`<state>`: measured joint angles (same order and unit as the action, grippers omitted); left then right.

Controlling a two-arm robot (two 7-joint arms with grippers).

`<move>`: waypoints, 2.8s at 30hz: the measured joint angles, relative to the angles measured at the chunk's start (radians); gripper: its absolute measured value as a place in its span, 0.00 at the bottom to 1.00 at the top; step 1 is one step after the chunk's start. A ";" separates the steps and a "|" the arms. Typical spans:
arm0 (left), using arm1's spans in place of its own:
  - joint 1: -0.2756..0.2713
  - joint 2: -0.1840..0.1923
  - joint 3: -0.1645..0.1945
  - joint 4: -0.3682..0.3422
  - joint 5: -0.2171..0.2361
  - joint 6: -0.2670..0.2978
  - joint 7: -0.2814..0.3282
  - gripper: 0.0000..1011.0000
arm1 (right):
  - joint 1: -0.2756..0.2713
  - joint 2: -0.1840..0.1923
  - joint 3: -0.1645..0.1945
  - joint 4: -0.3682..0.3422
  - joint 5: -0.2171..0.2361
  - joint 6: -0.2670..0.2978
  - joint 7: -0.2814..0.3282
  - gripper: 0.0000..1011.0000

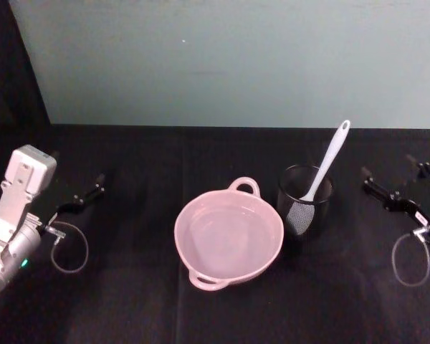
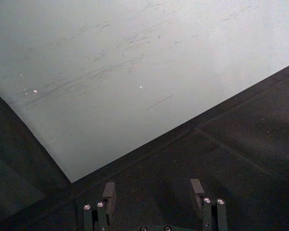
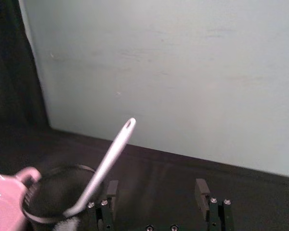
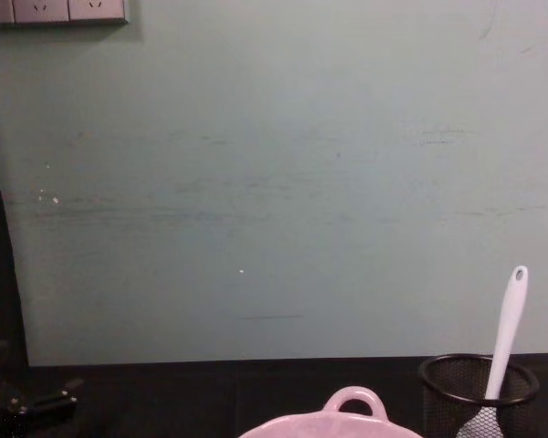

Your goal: Use the one hand to pick up the spoon and stir the clear water in the bowl.

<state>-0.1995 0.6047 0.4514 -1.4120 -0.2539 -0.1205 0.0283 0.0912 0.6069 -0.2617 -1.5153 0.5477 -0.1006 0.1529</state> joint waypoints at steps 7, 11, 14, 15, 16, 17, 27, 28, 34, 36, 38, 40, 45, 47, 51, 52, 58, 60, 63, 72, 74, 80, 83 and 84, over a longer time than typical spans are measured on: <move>0.000 0.000 0.000 0.000 0.000 0.000 0.000 0.99 | 0.068 -0.063 0.028 0.068 0.177 0.105 0.141 0.99; 0.000 0.000 0.000 0.000 0.000 0.000 0.000 0.99 | 0.125 -0.103 0.037 0.120 0.288 0.217 0.217 0.99; 0.000 0.000 0.000 0.000 0.000 0.000 0.000 0.99 | 0.168 -0.127 0.038 0.161 0.371 0.295 0.252 0.99; 0.000 0.000 0.000 0.000 0.000 0.000 0.000 0.99 | 0.178 -0.133 0.039 0.174 0.391 0.313 0.261 0.99; 0.000 0.000 0.000 0.000 0.000 0.000 0.000 0.99 | 0.198 -0.143 0.039 0.197 0.429 0.345 0.279 0.99; 0.000 0.000 0.000 0.000 0.000 0.000 0.000 0.99 | 0.208 -0.148 0.039 0.209 0.443 0.358 0.286 0.99; 0.000 0.000 0.000 0.000 0.000 0.000 0.000 0.99 | 0.275 -0.166 0.019 0.310 0.516 0.374 0.386 0.99; 0.000 0.000 0.000 0.000 0.000 0.000 0.000 0.99 | 0.279 -0.165 0.014 0.319 0.520 0.364 0.406 0.99; 0.000 0.000 0.000 0.000 0.000 0.000 0.000 0.99 | 0.298 -0.162 -0.006 0.354 0.520 0.321 0.467 0.99; 0.000 0.000 0.000 0.000 0.000 0.000 0.000 0.99 | 0.302 -0.161 -0.011 0.362 0.520 0.305 0.474 0.97; 0.000 0.000 0.000 0.000 0.000 0.000 0.000 0.99 | 0.304 -0.160 -0.015 0.365 0.520 0.298 0.475 0.94; 0.000 0.000 0.000 0.000 0.000 0.000 0.000 0.99 | 0.305 -0.157 -0.019 0.366 0.520 0.288 0.474 0.90; 0.000 0.000 0.000 0.000 0.000 0.000 0.000 0.99 | 0.305 -0.146 -0.033 0.367 0.521 0.280 0.468 0.75; 0.000 0.000 0.000 0.000 0.000 0.000 0.000 0.99 | 0.305 -0.143 -0.038 0.368 0.522 0.279 0.467 0.70; 0.000 0.000 0.000 0.000 0.000 0.000 0.000 0.99 | 0.308 -0.136 -0.049 0.376 0.525 0.276 0.464 0.59; 0.000 0.000 0.000 0.000 0.000 0.000 0.000 0.99 | 0.309 -0.134 -0.053 0.380 0.525 0.273 0.463 0.56; 0.000 0.000 0.000 0.000 0.000 0.000 0.000 0.99 | 0.313 -0.122 -0.069 0.383 0.527 0.260 0.462 0.39; 0.000 0.000 0.000 0.000 0.000 0.000 0.000 0.99 | 0.314 -0.118 -0.072 0.383 0.527 0.257 0.462 0.30; 0.000 0.000 0.000 0.000 0.000 0.000 0.000 0.99 | 0.314 -0.105 -0.083 0.370 0.523 0.244 0.462 0.20; 0.000 0.000 0.000 0.000 0.000 0.000 0.000 0.99 | 0.293 -0.042 -0.116 0.245 0.398 0.156 0.417 0.11; 0.000 0.000 0.000 0.000 0.000 0.000 0.000 0.99 | 0.286 -0.019 -0.118 0.191 0.352 0.135 0.397 0.11; 0.000 0.000 0.000 0.000 0.000 0.000 0.000 0.99 | 0.282 0.025 -0.110 0.078 0.274 0.120 0.365 0.11; 0.000 0.000 0.000 0.000 0.000 0.000 0.000 0.99 | 0.285 0.043 -0.100 0.025 0.251 0.129 0.357 0.11; 0.000 0.000 0.000 0.000 0.000 0.000 0.000 0.99 | 0.287 0.050 -0.095 0.005 0.244 0.135 0.355 0.11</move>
<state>-0.1995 0.6047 0.4514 -1.4120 -0.2539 -0.1205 0.0283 0.3786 0.6570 -0.3568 -1.5103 0.7920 0.0346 0.5081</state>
